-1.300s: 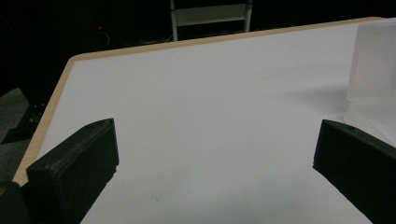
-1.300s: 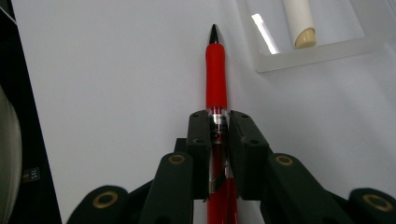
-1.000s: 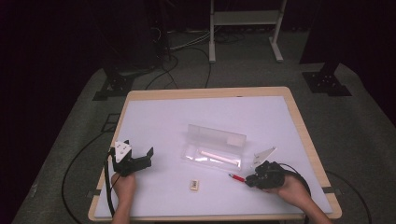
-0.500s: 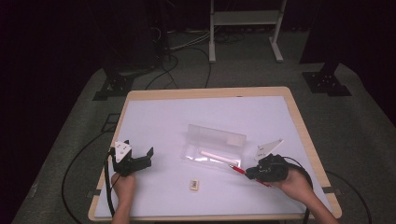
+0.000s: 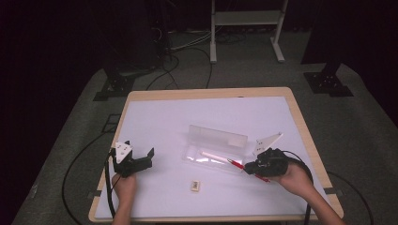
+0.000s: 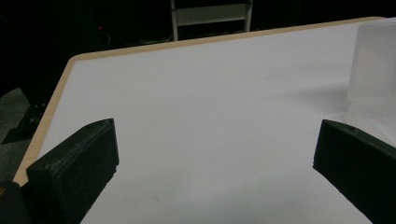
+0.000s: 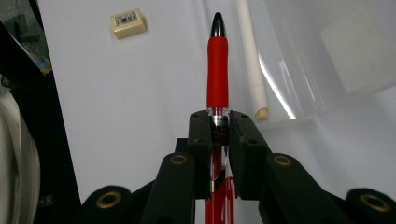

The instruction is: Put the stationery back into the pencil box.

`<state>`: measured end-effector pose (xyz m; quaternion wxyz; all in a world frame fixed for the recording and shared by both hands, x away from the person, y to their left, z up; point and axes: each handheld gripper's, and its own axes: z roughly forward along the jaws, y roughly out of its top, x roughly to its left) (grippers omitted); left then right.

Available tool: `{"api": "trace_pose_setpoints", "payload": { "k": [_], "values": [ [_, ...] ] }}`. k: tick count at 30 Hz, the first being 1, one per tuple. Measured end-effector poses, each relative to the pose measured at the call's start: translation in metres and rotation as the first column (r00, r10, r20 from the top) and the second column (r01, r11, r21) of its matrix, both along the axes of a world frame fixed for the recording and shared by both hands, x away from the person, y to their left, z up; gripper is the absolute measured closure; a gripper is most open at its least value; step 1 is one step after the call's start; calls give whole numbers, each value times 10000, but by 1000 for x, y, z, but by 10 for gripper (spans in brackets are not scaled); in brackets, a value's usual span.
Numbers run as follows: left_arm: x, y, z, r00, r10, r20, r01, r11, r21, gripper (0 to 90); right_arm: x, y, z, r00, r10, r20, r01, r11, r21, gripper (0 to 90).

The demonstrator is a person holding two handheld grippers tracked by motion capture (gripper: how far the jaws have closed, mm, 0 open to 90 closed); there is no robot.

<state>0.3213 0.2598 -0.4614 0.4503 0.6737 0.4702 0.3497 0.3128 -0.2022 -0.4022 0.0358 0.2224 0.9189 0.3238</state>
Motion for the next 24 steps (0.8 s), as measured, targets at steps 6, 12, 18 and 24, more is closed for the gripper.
{"api": "trace_pose_setpoints", "payload": {
  "k": [6, 12, 18, 24],
  "values": [
    [0, 0, 0, 10000, 5, 7, -5, 10000, -16, 0, 4, 5, 6, 9999, 85, 105, -85, 9999, -61, 789],
    [0, 0, 0, 10000, 6, 37, -6, 10000, -38, 0, 8, 10, 12, 9997, 181, 191, -180, 9998, -32, 789],
    [0, 0, 0, 10000, 13, 33, -13, 10000, -42, 0, 11, 18, 16, 9992, 320, 224, -317, 9994, -105, 789],
    [0, 0, 0, 10000, 19, 29, -19, 10000, -39, 0, 15, 24, 17, 9982, 516, 292, -511, 9986, -165, 789]
  ]
}}
